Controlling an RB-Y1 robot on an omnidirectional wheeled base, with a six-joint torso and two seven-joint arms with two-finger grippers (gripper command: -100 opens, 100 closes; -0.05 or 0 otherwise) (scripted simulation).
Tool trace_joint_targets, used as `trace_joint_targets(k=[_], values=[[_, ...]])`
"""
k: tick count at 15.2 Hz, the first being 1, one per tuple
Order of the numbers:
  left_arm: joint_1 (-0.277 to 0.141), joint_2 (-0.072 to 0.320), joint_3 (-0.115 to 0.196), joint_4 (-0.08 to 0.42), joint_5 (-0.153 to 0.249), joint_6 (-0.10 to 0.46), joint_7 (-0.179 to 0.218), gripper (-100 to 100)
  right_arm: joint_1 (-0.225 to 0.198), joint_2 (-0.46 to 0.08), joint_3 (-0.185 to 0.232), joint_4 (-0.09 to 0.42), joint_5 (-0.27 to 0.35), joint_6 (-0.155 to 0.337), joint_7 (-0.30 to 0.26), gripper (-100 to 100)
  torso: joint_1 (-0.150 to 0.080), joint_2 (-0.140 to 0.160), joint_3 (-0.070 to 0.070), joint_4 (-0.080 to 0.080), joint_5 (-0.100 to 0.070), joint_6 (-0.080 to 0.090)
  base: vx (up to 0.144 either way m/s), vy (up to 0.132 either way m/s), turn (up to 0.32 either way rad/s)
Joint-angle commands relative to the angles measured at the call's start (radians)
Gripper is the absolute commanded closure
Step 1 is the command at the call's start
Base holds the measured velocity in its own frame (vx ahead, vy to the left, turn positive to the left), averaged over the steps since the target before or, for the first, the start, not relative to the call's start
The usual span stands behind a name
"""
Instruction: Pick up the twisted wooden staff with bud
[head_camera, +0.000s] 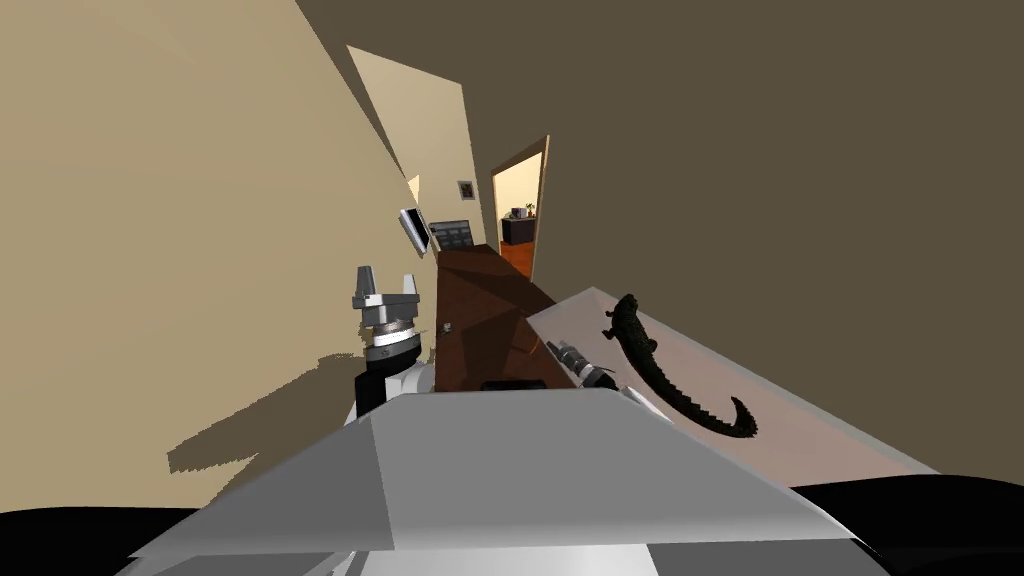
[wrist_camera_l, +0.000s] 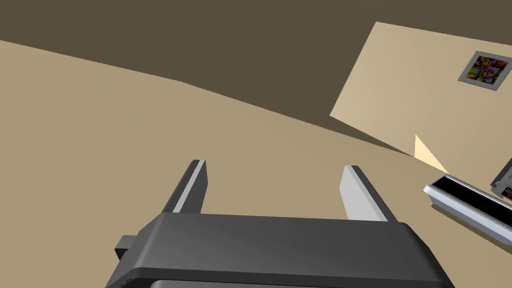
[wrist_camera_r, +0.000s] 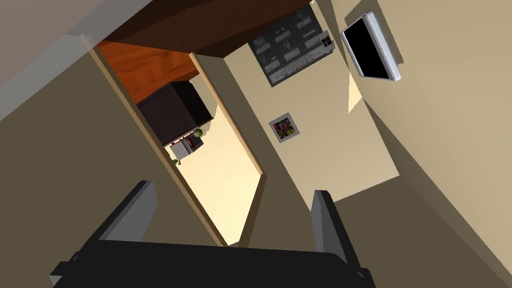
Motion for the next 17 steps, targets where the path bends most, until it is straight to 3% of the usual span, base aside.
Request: trace_joint_targets(k=[1, 2, 5, 6, 7, 8, 13, 15, 16, 17], values=[[0.000, 0.000, 0.000, 0.000, 0.000, 0.000, 0.000, 0, 0.018, -0.041, 0.034, 0.037, 0.050, 0.032, 0.007, -100, 0.000, 0.000, 0.000, 0.000, 0.000, 0.000, 0.080, -0.015, 0.252], [0.000, 0.000, 0.000, 0.000, 0.000, 0.000, 0.000, 0, 0.018, -0.041, 0.034, 0.037, 0.058, 0.032, 0.007, -100, 0.000, -0.001, 0.000, 0.000, 0.000, 0.000, 0.078, -0.017, 0.190], [0.000, 0.000, 0.000, 0.000, 0.000, 0.000, 0.000, 0, 0.030, -0.090, 0.083, 0.113, 0.130, 0.065, 0.019, -100, 0.000, -0.001, 0.000, 0.000, 0.000, 0.000, 0.080, -0.014, 0.219], [0.000, 0.000, 0.000, 0.000, 0.000, 0.000, 0.000, 0, 0.030, -0.090, 0.083, 0.113, 0.138, 0.065, 0.019, -100, 0.000, -0.001, -0.001, 0.000, 0.000, 0.000, 0.074, -0.018, 0.186], [0.000, 0.000, 0.000, 0.000, 0.000, 0.000, 0.000, 0, 0.036, -0.113, 0.108, 0.151, 0.168, 0.082, 0.026, -100, 0.000, -0.001, -0.001, 0.000, 0.000, 0.000, 0.076, -0.023, 0.233], [0.000, 0.000, 0.000, 0.000, 0.000, 0.000, 0.000, 0, 0.036, -0.113, 0.108, 0.151, 0.179, 0.082, 0.026, -100, 0.000, -0.001, -0.001, 0.000, 0.000, 0.000, 0.072, -0.025, 0.191], [0.000, 0.000, 0.000, 0.000, 0.000, 0.000, 0.000, 0, 0.053, -0.175, 0.181, 0.261, 0.287, 0.130, 0.044, -100, 0.001, -0.001, -0.001, 0.000, 0.000, 0.000, 0.076, -0.010, 0.202], [0.000, 0.000, 0.000, 0.000, 0.000, 0.000, 0.000, 0, 0.053, -0.175, 0.181, 0.263, 0.297, 0.130, 0.044, -100, 0.000, 0.000, 0.000, 0.000, 0.000, 0.000, 0.052, -0.025, 0.137], [0.000, 0.000, 0.000, 0.000, 0.000, 0.000, 0.000, 0, 0.058, -0.193, 0.205, 0.299, 0.335, 0.146, 0.050, -100, 0.000, 0.001, 0.000, 0.000, 0.000, 0.001, 0.048, -0.027, 0.166], [0.000, 0.000, 0.000, 0.000, 0.000, 0.000, 0.000, 0, 0.058, -0.193, 0.205, 0.299, 0.335, 0.146, 0.050, -100, 0.000, 0.001, 0.000, 0.000, 0.000, 0.000, 0.052, -0.024, 0.178]])
